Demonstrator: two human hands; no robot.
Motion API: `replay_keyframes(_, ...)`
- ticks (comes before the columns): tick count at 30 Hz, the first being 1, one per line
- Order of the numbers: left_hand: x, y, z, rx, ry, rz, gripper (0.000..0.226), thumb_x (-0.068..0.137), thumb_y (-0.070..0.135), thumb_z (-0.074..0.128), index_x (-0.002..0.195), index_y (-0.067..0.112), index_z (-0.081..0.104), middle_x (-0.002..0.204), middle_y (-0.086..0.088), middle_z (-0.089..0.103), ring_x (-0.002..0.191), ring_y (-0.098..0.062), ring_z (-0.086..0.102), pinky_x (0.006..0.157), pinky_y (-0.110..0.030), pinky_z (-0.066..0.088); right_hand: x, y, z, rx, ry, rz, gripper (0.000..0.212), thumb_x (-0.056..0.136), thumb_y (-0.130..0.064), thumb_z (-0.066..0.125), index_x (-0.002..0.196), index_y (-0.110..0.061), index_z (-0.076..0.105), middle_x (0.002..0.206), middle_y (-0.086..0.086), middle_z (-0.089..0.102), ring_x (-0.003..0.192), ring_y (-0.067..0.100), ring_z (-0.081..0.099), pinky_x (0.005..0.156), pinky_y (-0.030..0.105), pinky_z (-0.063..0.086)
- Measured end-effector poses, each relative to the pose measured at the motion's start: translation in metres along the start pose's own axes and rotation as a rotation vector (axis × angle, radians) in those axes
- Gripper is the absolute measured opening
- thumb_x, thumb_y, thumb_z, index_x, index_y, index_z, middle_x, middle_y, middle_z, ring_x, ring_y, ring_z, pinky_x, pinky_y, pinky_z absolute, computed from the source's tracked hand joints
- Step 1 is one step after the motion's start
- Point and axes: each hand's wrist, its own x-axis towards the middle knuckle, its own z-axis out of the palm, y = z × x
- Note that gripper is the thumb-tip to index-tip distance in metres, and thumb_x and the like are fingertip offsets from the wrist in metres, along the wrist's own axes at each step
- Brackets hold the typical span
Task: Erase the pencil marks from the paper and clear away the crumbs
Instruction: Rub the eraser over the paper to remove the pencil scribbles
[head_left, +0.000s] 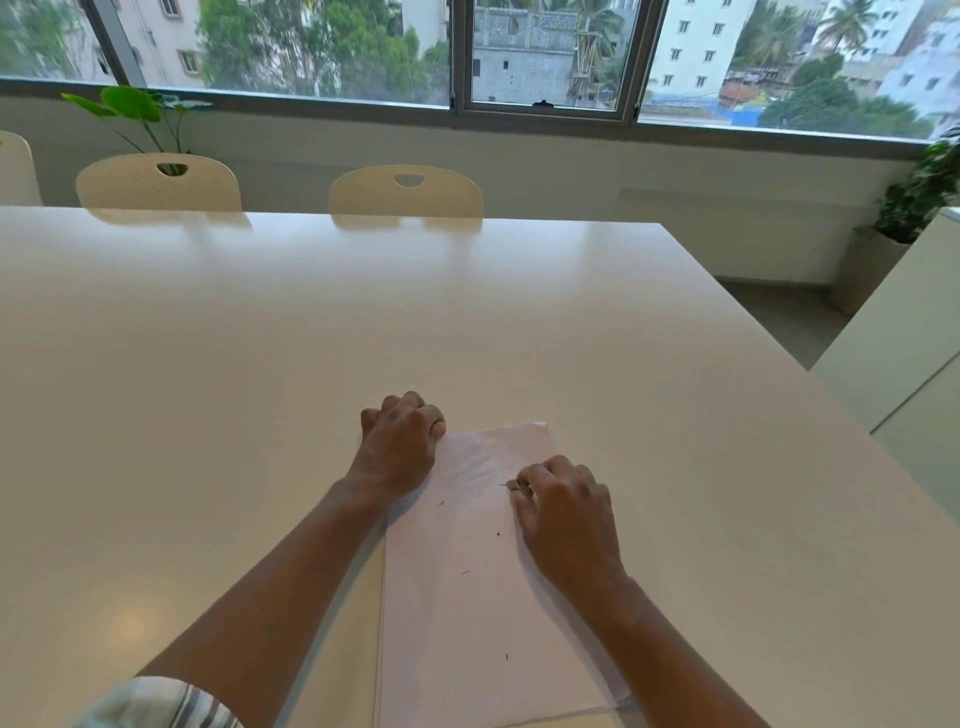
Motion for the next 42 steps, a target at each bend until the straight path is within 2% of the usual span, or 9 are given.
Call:
replay_keyframes(10, -0.048, 0.012, -0.002, -0.071, -0.028, 0.082, 0.020, 0.105, 0.026, 0.058, 0.102, 0.028, 0.078, 0.110, 0.012, 0.061, 0.112, -0.015, 0.053, 0.088, -0.036, 0.025, -0.062, 0.000, -0.027, 0.025, -0.034, 0.015, 0.005, 0.091, -0.034, 0.073, 0.089, -0.032, 0.069, 0.091, -0.009, 0.064, 0.079, 0.023, 0.063, 0.069, 0.041, 0.049)
replay_keyframes(18, -0.084, 0.014, -0.016, -0.200, -0.161, 0.112, 0.020, 0.105, 0.029, 0.060, 0.102, 0.034, 0.079, 0.112, 0.017, 0.059, 0.121, -0.009, 0.048, 0.105, -0.042, 0.028, -0.109, 0.001, -0.044, 0.015, -0.015, 0.014, 0.014, 0.086, -0.028, 0.083, 0.092, -0.031, 0.071, 0.094, -0.011, 0.066, 0.076, 0.021, 0.064, 0.064, 0.040, 0.049)
replay_keyframes(22, -0.099, 0.003, -0.027, -0.318, -0.140, 0.081, 0.022, 0.103, 0.028, 0.064, 0.120, 0.039, 0.073, 0.126, 0.020, 0.059, 0.128, -0.005, 0.049, 0.108, -0.040, 0.025, -0.108, 0.001, -0.047, 0.023, -0.021, 0.010, 0.011, 0.088, -0.028, 0.081, 0.093, -0.031, 0.072, 0.092, -0.010, 0.067, 0.076, 0.021, 0.065, 0.066, 0.040, 0.049)
replay_keyframes(24, -0.117, -0.004, -0.036, -0.338, -0.156, 0.093, 0.032, 0.100, 0.035, 0.067, 0.132, 0.040, 0.065, 0.134, 0.024, 0.054, 0.135, -0.003, 0.044, 0.111, -0.041, 0.025, -0.106, 0.001, -0.048, 0.030, -0.028, 0.008, 0.010, 0.088, -0.027, 0.081, 0.091, -0.030, 0.072, 0.090, -0.010, 0.068, 0.074, 0.022, 0.065, 0.065, 0.040, 0.050)
replay_keyframes(29, -0.169, -0.002, -0.061, -0.273, -0.247, 0.180, 0.085, 0.080, 0.073, 0.064, 0.154, 0.039, 0.039, 0.155, 0.029, 0.031, 0.149, 0.010, 0.017, 0.121, -0.035, 0.018, -0.098, -0.007, -0.053, 0.101, -0.020, -0.035, 0.008, 0.090, -0.026, 0.079, 0.095, -0.030, 0.074, 0.092, -0.011, 0.071, 0.073, 0.017, 0.068, 0.068, 0.040, 0.053)
replay_keyframes(32, -0.180, 0.002, -0.065, -0.135, -0.332, 0.221, 0.110, 0.075, 0.084, 0.064, 0.163, 0.036, 0.020, 0.168, 0.023, 0.012, 0.156, 0.007, -0.009, 0.129, -0.041, 0.005, -0.086, -0.029, -0.053, 0.119, -0.028, -0.130, 0.004, 0.093, -0.026, 0.075, 0.096, -0.029, 0.074, 0.092, -0.010, 0.074, 0.077, 0.017, 0.068, 0.072, 0.040, 0.053)
replay_keyframes(34, -0.182, 0.002, -0.066, -0.063, -0.408, 0.207, 0.123, 0.072, 0.089, 0.062, 0.166, 0.033, 0.006, 0.171, 0.021, -0.004, 0.151, 0.008, -0.028, 0.130, -0.041, -0.008, -0.078, -0.043, -0.048, 0.135, -0.058, -0.202, 0.002, 0.093, -0.028, 0.075, 0.095, -0.029, 0.075, 0.092, -0.011, 0.075, 0.081, 0.015, 0.068, 0.075, 0.039, 0.053)
replay_keyframes(38, -0.183, -0.001, -0.061, 0.065, -0.546, 0.200, 0.136, 0.073, 0.093, 0.057, 0.167, 0.026, -0.015, 0.171, 0.014, -0.029, 0.145, 0.004, -0.044, 0.126, -0.044, -0.022, -0.072, -0.061, -0.030, 0.125, -0.151, -0.312, 0.017, 0.099, -0.039, 0.061, 0.096, -0.032, 0.076, 0.092, -0.014, 0.070, 0.085, 0.013, 0.064, 0.077, 0.036, 0.050)
replay_keyframes(42, -0.182, -0.004, -0.057, 0.106, -0.614, 0.202, 0.136, 0.074, 0.097, 0.050, 0.165, 0.027, -0.023, 0.167, 0.012, -0.039, 0.142, 0.002, -0.049, 0.123, -0.049, -0.027, -0.076, -0.067, -0.022, 0.110, -0.185, -0.382, 0.018, 0.099, -0.040, 0.059, 0.096, -0.033, 0.076, 0.090, -0.014, 0.067, 0.083, 0.011, 0.062, 0.077, 0.034, 0.049)
